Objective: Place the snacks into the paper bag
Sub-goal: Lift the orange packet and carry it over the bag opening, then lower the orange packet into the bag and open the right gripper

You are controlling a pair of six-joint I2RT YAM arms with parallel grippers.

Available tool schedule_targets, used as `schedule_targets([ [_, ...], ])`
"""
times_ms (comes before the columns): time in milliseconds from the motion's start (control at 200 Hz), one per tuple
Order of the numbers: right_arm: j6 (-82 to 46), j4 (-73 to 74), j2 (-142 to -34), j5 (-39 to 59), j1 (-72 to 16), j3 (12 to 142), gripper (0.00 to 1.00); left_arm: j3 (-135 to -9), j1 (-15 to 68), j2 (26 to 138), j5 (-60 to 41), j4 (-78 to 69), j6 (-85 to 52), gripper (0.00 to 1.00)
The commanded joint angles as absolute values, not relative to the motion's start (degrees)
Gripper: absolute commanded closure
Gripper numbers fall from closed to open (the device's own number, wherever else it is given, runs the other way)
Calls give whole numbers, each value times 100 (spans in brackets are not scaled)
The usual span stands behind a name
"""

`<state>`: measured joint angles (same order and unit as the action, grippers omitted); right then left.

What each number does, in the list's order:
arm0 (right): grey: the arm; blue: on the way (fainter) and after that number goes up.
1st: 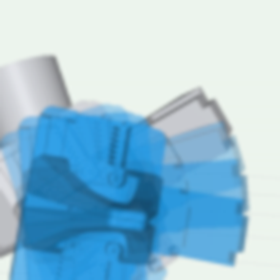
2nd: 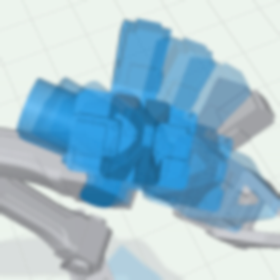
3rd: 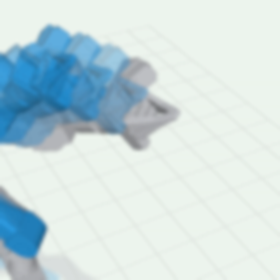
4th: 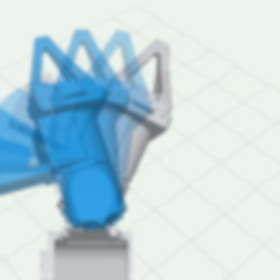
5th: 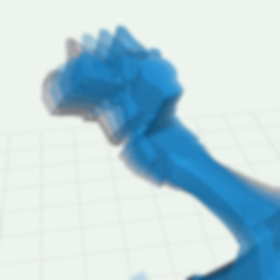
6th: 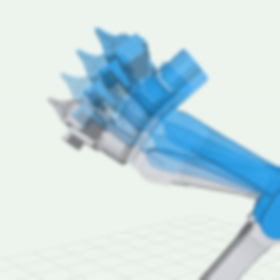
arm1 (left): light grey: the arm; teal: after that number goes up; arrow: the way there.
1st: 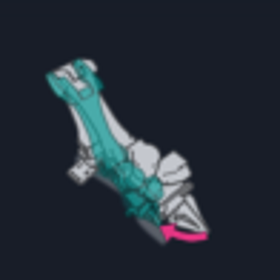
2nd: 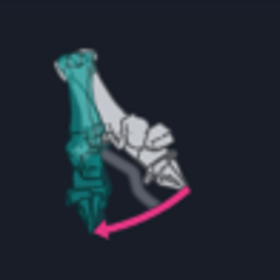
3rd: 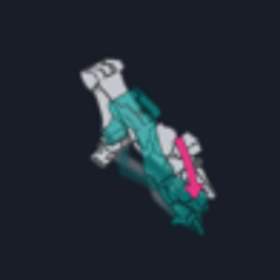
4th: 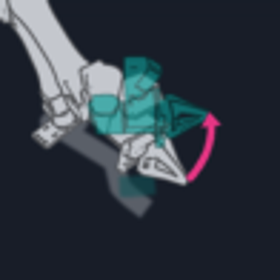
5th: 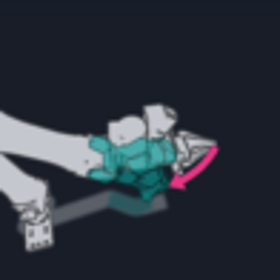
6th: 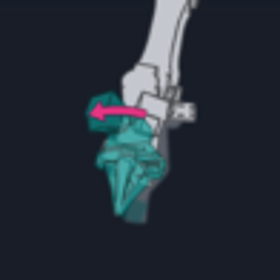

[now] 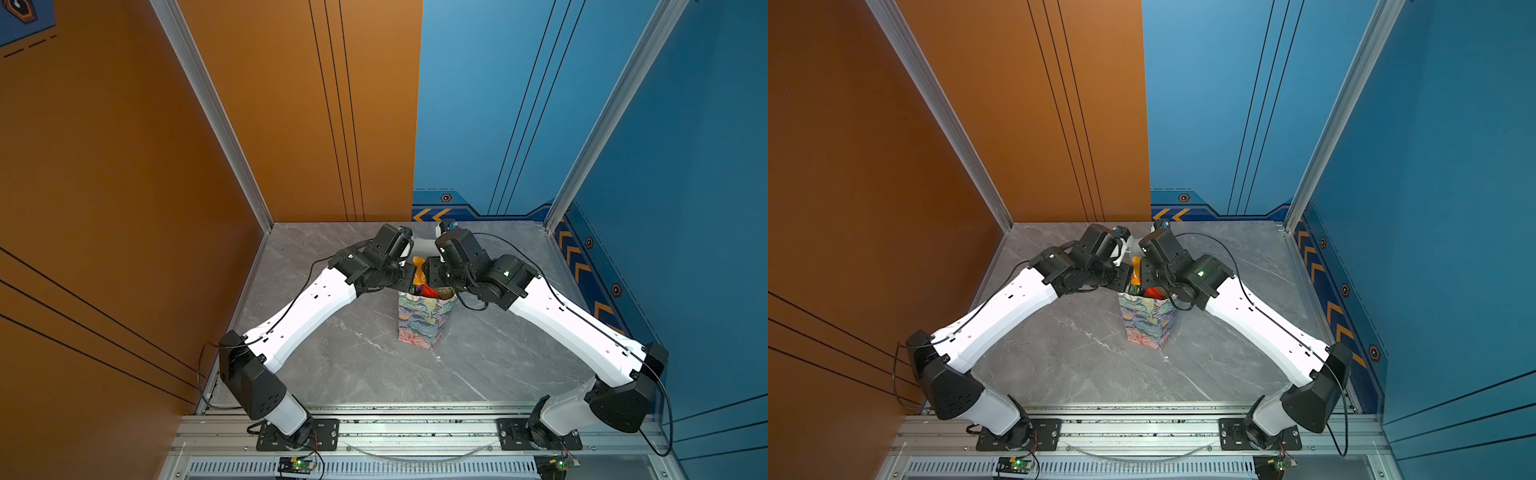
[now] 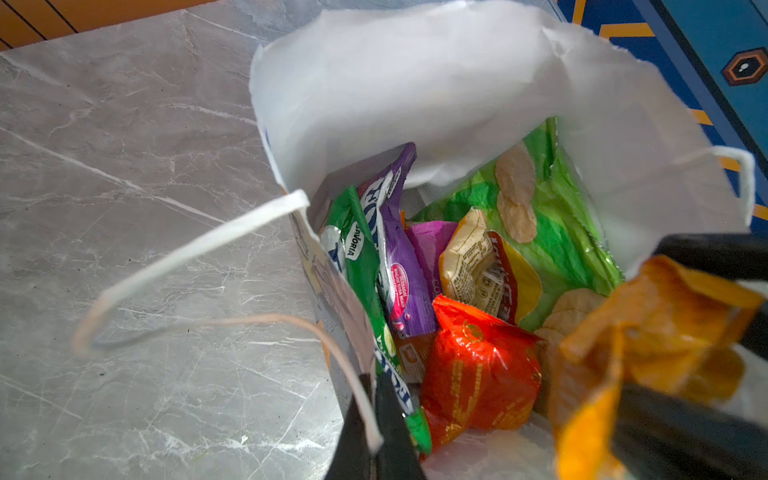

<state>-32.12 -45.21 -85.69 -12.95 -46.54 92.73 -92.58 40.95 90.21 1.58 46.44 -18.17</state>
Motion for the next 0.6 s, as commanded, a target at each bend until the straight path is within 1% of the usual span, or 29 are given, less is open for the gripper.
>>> schedule_targets([
  [0,-3103,-4678,-8603,-1446,-4662,9398,70,-9211,4166,8837,255,4516,-1708,98],
  [135,-3160,-4692,-8679,-1153,-4606,9331,70,-9211,4166,8834,268,4518,-1705,98],
  [205,-3161,-4697,-8692,-1082,-4603,9334,68,-9211,4167,8833,272,4518,-1704,99],
  [235,-3163,-4709,-8688,-1077,-4605,9334,65,-9211,4166,8831,272,4518,-1705,98],
  [310,-3173,-4715,-8661,-1132,-4594,9321,53,-9211,4165,8830,272,4518,-1705,99],
  [370,-3181,-4715,-8625,-1172,-4586,9302,48,-9211,4167,8832,272,4518,-1707,98],
  [511,-3164,-4737,-8545,-1298,-4588,9323,40,-9211,4165,8831,272,4515,-1705,98],
  [596,-3154,-4779,-8500,-1371,-4587,9346,39,-9204,4175,8833,281,4515,-1705,98],
])
